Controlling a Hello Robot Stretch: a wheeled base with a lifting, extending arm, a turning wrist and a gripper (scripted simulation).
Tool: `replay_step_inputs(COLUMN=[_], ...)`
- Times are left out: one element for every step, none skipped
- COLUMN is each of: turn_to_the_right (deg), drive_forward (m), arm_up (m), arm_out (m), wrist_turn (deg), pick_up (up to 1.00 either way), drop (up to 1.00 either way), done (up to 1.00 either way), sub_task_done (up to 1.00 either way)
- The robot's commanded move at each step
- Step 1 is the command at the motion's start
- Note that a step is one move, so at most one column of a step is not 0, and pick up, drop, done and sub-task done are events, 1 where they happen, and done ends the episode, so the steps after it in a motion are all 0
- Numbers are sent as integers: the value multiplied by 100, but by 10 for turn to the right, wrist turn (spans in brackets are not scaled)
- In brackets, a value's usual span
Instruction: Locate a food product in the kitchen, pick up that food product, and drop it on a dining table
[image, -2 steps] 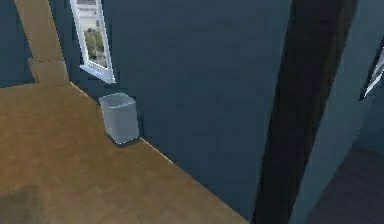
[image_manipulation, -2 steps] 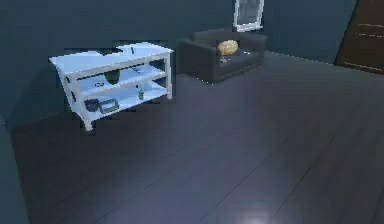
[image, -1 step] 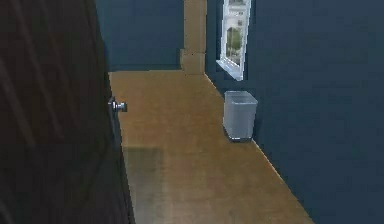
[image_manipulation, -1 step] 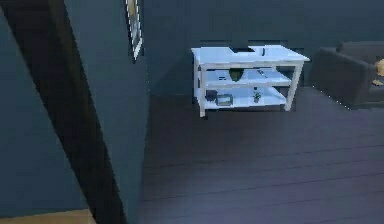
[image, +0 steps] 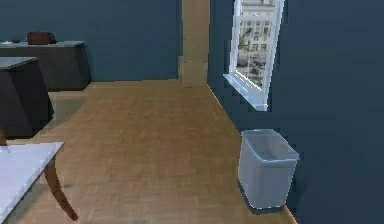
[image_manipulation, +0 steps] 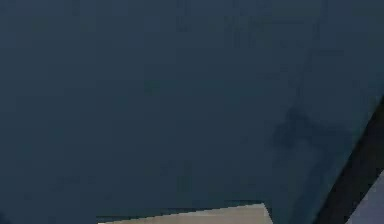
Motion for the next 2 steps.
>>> replay_step_inputs(turn_to_the_right=[-120,0], drive_forward=[0,25], arm_up=[0,0], arm_out=[0,0], wrist_turn=[0,0], pick_up=[0,0], drop=[0,0], done=[0,0], sub_task_done=[0,0])
